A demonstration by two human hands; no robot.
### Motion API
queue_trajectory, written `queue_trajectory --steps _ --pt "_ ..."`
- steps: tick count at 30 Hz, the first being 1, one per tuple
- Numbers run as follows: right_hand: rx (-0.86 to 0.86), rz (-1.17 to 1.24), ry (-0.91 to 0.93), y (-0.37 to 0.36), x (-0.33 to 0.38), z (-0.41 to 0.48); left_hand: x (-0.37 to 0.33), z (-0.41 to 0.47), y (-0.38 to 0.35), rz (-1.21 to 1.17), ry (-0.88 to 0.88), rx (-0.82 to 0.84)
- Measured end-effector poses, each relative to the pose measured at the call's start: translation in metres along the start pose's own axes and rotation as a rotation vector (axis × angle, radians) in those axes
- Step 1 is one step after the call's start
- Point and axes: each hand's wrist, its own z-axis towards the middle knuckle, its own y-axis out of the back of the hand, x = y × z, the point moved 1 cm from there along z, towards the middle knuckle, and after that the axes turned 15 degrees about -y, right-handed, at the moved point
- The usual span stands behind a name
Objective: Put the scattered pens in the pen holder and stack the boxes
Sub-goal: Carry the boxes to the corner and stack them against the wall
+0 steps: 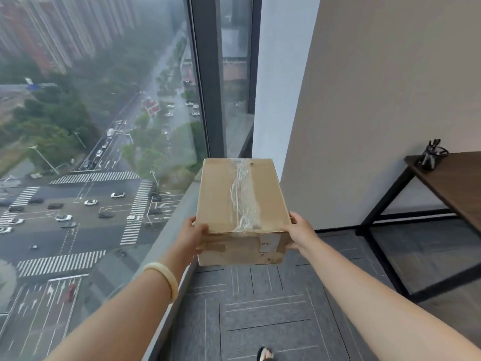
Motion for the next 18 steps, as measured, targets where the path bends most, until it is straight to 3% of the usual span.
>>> queue_trajectory --steps 18 --pt "0.098 -0.094 -0.219 -0.023 0.156 0.347 0.014 0.355 -0.086 0.108 0.204 -0.06"
